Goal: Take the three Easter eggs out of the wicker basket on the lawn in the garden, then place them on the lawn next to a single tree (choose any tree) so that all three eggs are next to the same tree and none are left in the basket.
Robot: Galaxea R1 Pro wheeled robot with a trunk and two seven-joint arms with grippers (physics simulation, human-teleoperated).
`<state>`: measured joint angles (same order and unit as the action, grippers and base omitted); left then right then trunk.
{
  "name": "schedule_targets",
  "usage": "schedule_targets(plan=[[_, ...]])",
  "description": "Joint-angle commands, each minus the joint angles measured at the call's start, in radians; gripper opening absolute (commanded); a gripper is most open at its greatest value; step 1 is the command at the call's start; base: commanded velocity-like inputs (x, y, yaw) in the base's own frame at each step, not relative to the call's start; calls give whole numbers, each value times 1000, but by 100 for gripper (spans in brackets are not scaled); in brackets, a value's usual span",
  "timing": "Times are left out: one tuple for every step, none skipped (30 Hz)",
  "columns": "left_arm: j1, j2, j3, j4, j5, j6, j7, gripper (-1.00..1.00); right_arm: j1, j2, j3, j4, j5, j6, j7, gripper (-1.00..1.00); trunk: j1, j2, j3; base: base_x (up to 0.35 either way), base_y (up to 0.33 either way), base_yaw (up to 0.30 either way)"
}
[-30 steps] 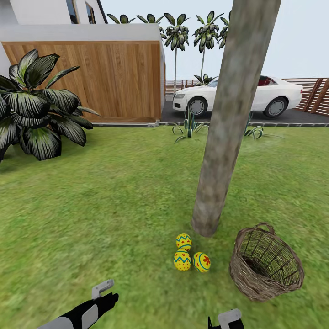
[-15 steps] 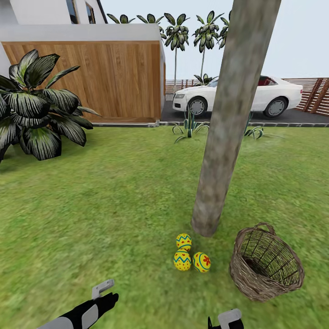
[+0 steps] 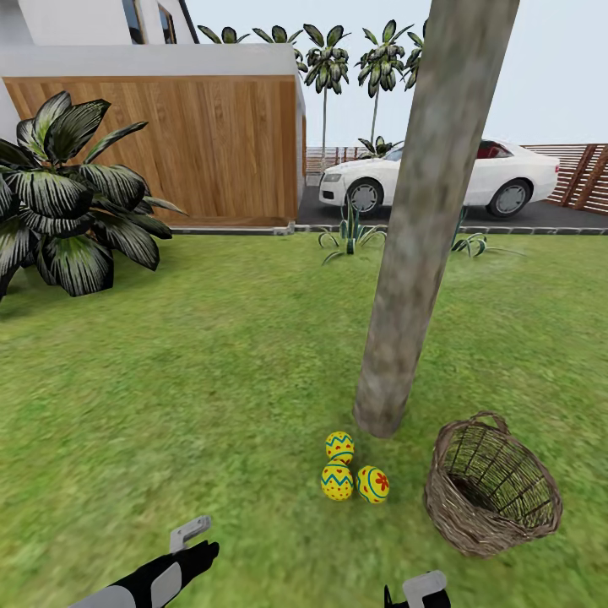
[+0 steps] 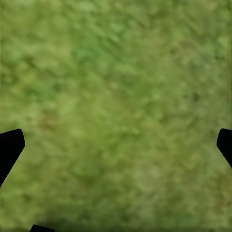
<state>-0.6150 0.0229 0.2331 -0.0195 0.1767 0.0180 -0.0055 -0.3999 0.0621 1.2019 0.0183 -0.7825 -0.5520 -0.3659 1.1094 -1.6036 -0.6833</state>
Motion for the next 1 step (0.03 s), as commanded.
schedule_targets(plan=[[0,0,-1,0,10,2,-1,100,0,1,8,2,-4,-2,-4,100,0,0,-1,0,0,0]])
